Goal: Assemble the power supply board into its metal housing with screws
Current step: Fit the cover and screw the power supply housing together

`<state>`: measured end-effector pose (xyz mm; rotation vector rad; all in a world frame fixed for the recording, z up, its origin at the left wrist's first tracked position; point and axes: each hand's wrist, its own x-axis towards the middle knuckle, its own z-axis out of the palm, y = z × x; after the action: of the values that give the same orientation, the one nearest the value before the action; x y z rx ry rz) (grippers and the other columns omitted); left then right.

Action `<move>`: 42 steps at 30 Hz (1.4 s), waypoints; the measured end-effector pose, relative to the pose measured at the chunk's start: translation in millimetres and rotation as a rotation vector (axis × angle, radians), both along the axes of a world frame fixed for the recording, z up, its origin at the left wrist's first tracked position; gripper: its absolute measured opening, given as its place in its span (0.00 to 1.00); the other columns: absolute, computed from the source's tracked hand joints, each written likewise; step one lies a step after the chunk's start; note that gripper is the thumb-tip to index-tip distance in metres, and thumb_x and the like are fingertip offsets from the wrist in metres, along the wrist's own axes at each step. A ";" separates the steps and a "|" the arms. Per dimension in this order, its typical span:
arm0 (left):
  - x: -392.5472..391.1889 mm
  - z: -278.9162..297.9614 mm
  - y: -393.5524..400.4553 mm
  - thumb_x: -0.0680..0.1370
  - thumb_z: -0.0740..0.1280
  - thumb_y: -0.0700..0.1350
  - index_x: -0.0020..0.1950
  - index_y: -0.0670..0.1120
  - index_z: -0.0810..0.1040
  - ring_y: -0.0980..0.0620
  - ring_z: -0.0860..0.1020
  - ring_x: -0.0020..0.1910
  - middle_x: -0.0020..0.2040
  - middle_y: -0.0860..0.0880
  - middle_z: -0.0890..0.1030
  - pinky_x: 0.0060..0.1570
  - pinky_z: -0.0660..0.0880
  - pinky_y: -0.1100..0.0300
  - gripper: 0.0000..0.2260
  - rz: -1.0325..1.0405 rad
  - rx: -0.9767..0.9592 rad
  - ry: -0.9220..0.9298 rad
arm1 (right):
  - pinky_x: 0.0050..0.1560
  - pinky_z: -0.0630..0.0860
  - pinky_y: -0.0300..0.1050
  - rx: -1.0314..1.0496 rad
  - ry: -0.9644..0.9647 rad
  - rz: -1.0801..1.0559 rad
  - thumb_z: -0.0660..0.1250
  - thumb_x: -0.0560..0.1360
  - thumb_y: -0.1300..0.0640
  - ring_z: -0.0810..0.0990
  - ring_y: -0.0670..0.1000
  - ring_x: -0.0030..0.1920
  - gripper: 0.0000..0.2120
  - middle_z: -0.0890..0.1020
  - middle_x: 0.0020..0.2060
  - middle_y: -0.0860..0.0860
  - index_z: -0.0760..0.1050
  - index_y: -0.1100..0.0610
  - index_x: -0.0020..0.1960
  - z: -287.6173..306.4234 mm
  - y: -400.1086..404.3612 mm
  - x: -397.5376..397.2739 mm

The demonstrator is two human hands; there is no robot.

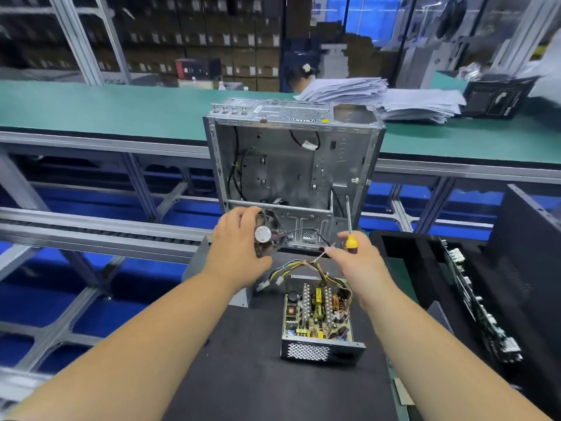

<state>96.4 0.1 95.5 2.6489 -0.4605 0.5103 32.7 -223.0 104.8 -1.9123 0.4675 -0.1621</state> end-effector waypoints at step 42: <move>-48.4 -70.3 -22.4 0.80 0.65 0.48 0.61 0.52 0.76 0.59 0.76 0.52 0.54 0.54 0.79 0.57 0.72 0.60 0.10 -0.387 -0.343 0.539 | 0.37 0.70 0.34 -0.360 0.110 0.345 0.74 0.72 0.50 0.76 0.37 0.35 0.06 0.81 0.36 0.42 0.78 0.42 0.42 -56.2 -29.7 -33.9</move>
<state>48.0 -22.3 25.2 2.1664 -0.6234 -0.2245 -1.2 -252.7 48.6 -2.3323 0.1805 0.0932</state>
